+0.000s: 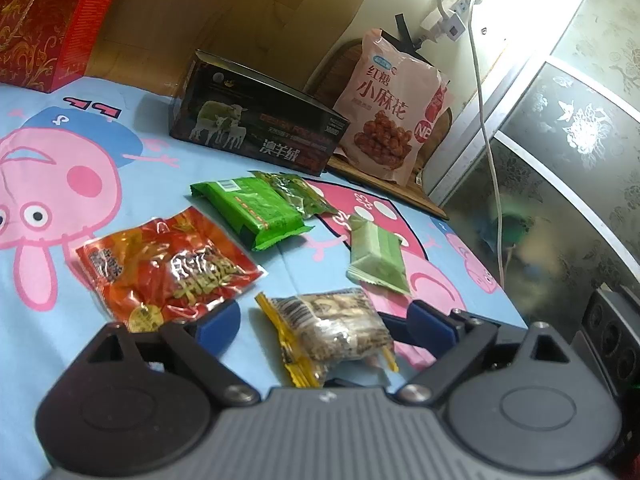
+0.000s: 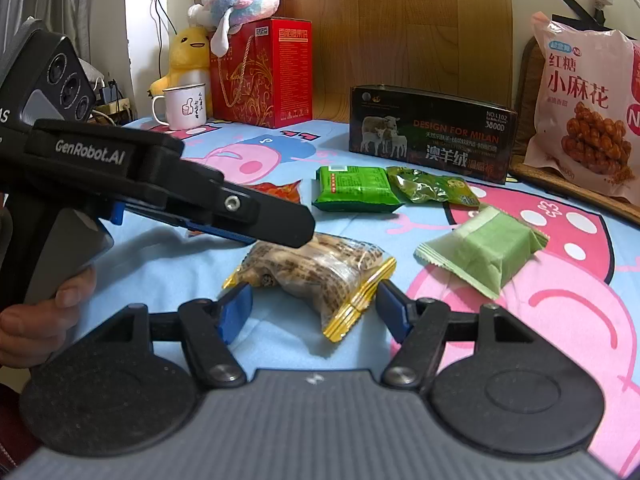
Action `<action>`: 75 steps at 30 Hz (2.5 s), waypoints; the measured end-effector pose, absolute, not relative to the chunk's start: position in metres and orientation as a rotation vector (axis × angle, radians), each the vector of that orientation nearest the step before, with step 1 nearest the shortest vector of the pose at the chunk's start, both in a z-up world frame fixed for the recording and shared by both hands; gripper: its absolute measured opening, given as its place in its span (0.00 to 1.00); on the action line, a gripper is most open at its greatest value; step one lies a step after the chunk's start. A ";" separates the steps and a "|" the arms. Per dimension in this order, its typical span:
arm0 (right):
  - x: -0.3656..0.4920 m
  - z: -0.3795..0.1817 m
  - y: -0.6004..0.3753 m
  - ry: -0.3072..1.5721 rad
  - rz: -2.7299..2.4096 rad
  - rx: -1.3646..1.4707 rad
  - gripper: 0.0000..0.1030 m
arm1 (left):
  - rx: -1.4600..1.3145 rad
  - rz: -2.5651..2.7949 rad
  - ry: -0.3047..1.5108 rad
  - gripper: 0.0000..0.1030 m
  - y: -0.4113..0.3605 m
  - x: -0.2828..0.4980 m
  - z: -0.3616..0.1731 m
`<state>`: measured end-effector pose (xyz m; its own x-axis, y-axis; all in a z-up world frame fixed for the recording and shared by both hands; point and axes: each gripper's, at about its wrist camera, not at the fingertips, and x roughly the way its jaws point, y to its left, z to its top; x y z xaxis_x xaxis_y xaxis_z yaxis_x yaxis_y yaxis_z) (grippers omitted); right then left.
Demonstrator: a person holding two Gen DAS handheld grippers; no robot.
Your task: Organize snacks
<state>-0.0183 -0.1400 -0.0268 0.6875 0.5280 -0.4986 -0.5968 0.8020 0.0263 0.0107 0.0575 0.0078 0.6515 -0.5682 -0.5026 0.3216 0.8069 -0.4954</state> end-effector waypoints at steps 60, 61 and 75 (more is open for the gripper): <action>-0.018 -0.026 -0.140 0.510 0.635 -0.149 0.67 | -0.391 -0.543 0.685 0.98 0.059 0.009 0.006; -0.018 -0.026 -0.140 0.510 0.635 -0.149 0.67 | -0.392 -0.544 0.686 0.98 0.059 0.008 0.006; -0.019 -0.026 -0.143 0.510 0.614 -0.127 0.66 | -0.447 -0.596 0.707 0.79 0.065 0.011 0.003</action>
<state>-0.0194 -0.1434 -0.0259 0.6984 0.5188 -0.4931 -0.5802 0.8137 0.0343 0.0108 0.0651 0.0028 0.6085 -0.6413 -0.4674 0.3520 0.7460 -0.5653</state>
